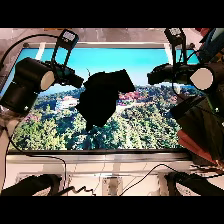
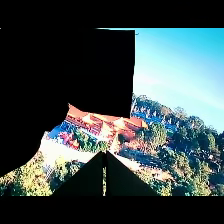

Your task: Fold the clothes and pants, and hang the long-sleeved shirts on hangers.

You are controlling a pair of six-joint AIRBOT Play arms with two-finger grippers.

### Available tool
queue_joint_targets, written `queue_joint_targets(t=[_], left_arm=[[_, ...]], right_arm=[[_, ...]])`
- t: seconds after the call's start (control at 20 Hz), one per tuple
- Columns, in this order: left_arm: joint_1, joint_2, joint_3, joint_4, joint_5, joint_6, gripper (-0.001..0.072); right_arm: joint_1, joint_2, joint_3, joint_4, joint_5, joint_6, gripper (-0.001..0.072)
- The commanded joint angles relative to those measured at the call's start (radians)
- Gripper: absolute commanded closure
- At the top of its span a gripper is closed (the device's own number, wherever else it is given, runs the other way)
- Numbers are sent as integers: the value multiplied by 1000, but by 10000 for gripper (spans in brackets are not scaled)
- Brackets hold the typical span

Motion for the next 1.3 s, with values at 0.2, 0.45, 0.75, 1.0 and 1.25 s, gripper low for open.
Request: queue_joint_targets(t=[0.2,0.45,0.75,1.0,1.25], left_arm=[[1,1,0,0,0,0,698],[1,1,0,0,0,0,697],[1,-1,0,0,0,0,698],[0,-8,0,-11,0,0,698],[58,7,0,151,-76,8,697]], right_arm=[[1,-1,0,72,5,0,691],[41,-60,-29,320,188,-205,691],[284,-226,-97,335,157,-363,575],[435,-358,-97,319,-74,-364,311],[507,-452,-97,138,-201,-463,231]])
